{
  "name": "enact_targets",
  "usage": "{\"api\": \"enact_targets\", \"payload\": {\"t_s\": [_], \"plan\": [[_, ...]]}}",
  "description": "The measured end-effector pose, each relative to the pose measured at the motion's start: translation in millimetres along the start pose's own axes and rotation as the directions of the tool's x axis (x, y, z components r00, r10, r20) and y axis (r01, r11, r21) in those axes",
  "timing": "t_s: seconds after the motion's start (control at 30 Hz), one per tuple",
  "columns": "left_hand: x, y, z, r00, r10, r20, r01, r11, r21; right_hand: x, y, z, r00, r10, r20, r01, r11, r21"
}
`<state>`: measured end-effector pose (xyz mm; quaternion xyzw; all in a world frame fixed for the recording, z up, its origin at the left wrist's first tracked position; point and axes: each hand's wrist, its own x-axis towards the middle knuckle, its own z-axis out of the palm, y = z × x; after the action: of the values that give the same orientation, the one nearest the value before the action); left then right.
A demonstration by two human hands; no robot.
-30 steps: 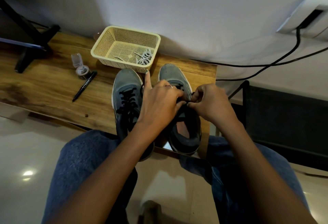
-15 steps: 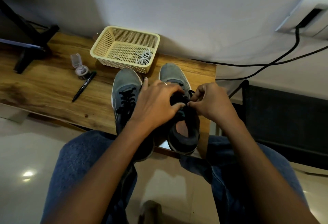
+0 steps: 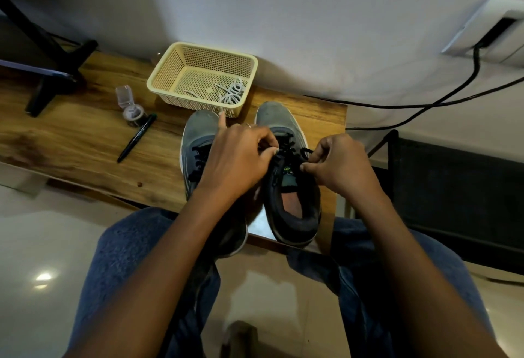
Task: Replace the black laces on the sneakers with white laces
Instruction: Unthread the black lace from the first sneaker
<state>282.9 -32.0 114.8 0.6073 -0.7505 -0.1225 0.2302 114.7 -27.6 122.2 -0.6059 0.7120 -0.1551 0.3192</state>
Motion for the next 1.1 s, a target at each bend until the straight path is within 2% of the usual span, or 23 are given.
{"api": "enact_targets", "payload": {"t_s": [0.13, 0.23, 0.43, 0.63, 0.8, 0.87, 0.93, 1.0, 1.03, 1.1], "plan": [[-5.1, 13.8, 10.9, 0.99, 0.104, 0.098, -0.115, 0.987, 0.114, 0.4, -0.3, 0.4, 1.0, -0.008, -0.008, 0.008, 1.0, -0.015], [-4.9, 19.4, 15.6, 0.991, 0.124, 0.059, -0.131, 0.981, 0.141, 0.3, -0.5, 1.1, 1.0, -0.005, -0.004, 0.005, 1.0, -0.017], [-3.5, 17.6, 12.7, 0.998, 0.068, 0.016, -0.069, 0.995, 0.07, 1.8, 0.9, 1.2, 1.0, 0.01, -0.006, -0.01, 1.0, 0.028], [-4.1, 10.9, 8.1, 0.998, -0.054, -0.028, 0.055, 0.998, 0.007, 4.7, 0.0, 3.0, 1.0, 0.028, 0.008, -0.028, 0.995, 0.096], [-5.4, 6.4, 7.2, 0.982, -0.167, -0.087, 0.161, 0.985, -0.067, 4.3, 2.6, 1.9, 1.0, 0.027, 0.01, -0.028, 0.996, 0.086], [-5.5, 7.7, 9.6, 0.99, -0.137, -0.044, 0.133, 0.987, -0.094, 3.3, 4.1, 0.7, 1.0, 0.017, 0.004, -0.017, 0.998, 0.061], [-6.5, 12.3, 13.4, 0.997, -0.05, 0.062, 0.056, 0.993, -0.104, 2.4, 5.5, -0.4, 1.0, 0.008, -0.009, -0.008, 0.999, 0.043], [-8.0, 14.8, 19.1, 0.986, 0.038, 0.163, -0.031, 0.999, -0.042, 2.1, 5.5, -0.3, 1.0, -0.001, -0.02, 0.001, 1.0, 0.029], [-8.2, 15.8, 21.3, 0.981, 0.063, 0.185, -0.064, 0.998, 0.001, 2.1, 5.3, -0.2, 1.0, -0.006, -0.022, 0.006, 1.0, 0.022], [-7.8, 16.2, 21.6, 0.987, 0.081, 0.139, -0.087, 0.995, 0.041, 2.5, 4.2, 0.1, 1.0, -0.011, -0.017, 0.012, 1.0, 0.016]]}}
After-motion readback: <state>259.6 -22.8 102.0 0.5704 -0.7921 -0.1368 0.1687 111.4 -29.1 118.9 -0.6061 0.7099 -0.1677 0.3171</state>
